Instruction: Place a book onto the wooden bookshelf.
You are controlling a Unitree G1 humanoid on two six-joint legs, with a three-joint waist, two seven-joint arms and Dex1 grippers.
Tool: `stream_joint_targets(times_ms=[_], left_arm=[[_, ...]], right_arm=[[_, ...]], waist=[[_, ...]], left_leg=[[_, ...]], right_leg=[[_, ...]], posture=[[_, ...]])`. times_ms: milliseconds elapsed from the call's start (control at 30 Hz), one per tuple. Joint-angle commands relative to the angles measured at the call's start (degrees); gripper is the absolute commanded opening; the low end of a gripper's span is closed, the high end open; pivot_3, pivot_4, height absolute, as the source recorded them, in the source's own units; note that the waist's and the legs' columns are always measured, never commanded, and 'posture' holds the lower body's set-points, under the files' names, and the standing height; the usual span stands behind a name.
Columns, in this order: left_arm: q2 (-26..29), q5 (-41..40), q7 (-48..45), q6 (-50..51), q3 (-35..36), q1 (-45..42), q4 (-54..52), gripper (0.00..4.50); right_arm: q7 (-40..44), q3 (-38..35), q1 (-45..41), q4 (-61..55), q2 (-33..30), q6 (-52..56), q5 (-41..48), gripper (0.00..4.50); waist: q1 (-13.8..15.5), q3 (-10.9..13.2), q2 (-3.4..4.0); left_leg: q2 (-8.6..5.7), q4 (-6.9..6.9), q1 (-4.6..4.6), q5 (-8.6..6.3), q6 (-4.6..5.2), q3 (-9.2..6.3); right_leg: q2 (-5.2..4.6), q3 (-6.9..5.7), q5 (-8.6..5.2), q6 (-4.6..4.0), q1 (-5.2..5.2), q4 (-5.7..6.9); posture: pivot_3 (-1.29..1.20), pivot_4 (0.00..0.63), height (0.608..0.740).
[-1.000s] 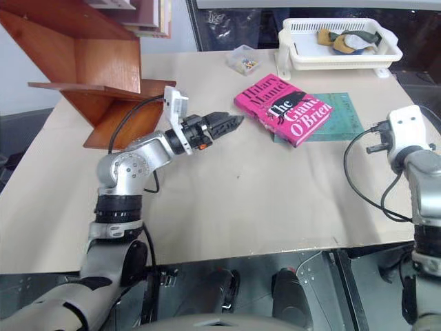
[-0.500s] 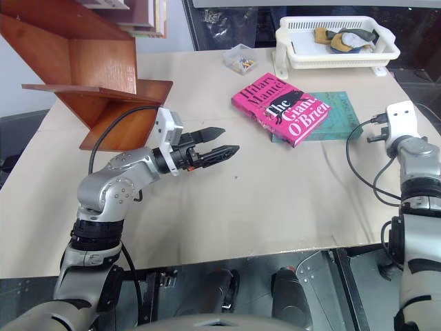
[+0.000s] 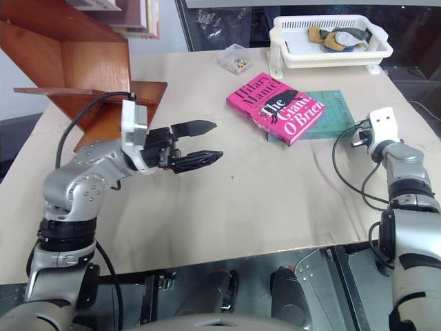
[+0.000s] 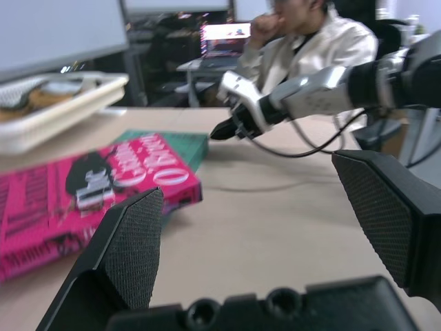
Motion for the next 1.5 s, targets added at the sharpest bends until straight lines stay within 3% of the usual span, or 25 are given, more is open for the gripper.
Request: stream_joint_targets(times_ms=[33,300,600,867,1100,1200,1367,1500], left_arm=[[0.7,-1.4,-1.5,-1.2,0.9,-0.3,-2.0,4.50],[0.9,-2.0,-0.7,-0.5,1.0,0.6,-3.5,4.50],[1.4,-2.0,-0.2,-0.7,1.3,0.9,-3.2,4.50],[1.4,-1.3,-0.7,-1.5,0.8,0.1,-1.5,4.50],[0.5,0.1,3.5,-0.2,0.8,0.7,0.4,4.50],[-0.2,1.7,7.3,0.2,1.0,1.3,2.2,4.50],[-2.2,3.7,13.2,1.2,1.5,0.5,6.6,4.50],[-3.8,9.1,17.8,-1.4,-0.4,-1.7,11.1,4.50]], right_arm=[[0.1,-0.7,-2.2,0.0,-0.2,-2.0,0.4,0.08],[1.9,-1.3,-2.6,1.2,1.1,-4.3,1.1,0.08],[10.7,-1.4,0.4,-2.0,3.5,-6.4,2.9,0.08],[23.2,0.1,12.0,-22.7,7.9,0.0,8.8,0.08],[17.2,0.4,25.8,-50.0,9.3,10.8,10.2,0.08],[12.7,0.1,33.1,-66.5,10.2,18.9,11.5,0.88],[2.8,3.9,39.8,-89.4,14.8,29.1,9.7,3.25],[-4.4,7.4,35.4,-92.4,20.8,35.1,8.3,3.25]], waist=[[0.0,0.0,0.00],[-0.1,0.0,0.00],[-0.1,0.0,0.00],[0.0,0.0,0.01],[0.2,0.0,0.04],[0.4,0.0,0.05],[0.4,0.0,0.06],[0.6,0.0,0.06]], left_leg=[[0.00,0.01,0.00,0.00,0.00,0.00],[0.00,0.01,0.00,0.00,0.00,0.00],[0.01,0.02,0.02,0.00,0.00,0.00],[0.02,0.04,0.01,0.00,0.00,-0.02],[0.02,0.05,0.02,0.00,0.00,-0.06],[0.02,0.05,0.02,-0.01,0.00,-0.07],[0.03,0.06,0.03,-0.01,-0.01,-0.06],[0.02,0.10,0.04,-0.01,-0.01,-0.05]], right_leg=[[-0.01,0.00,0.00,0.00,0.00,0.00],[0.00,0.02,0.00,0.00,0.00,0.01],[0.02,0.03,0.00,0.00,0.00,0.02],[0.02,0.02,0.00,0.00,0.00,0.04],[0.02,-0.02,0.00,0.00,-0.02,0.08],[0.02,-0.02,0.00,0.00,-0.02,0.09],[0.03,0.01,0.00,0.01,-0.04,0.15],[0.02,0.01,0.06,0.04,-0.02,0.17]], posture=[[0.00,0.150,0.740],[0.00,0.150,0.740],[0.00,0.150,0.740],[0.00,0.150,0.740],[0.00,0.150,0.740],[0.00,0.150,0.740],[0.00,0.150,0.740],[0.00,0.150,0.740]])
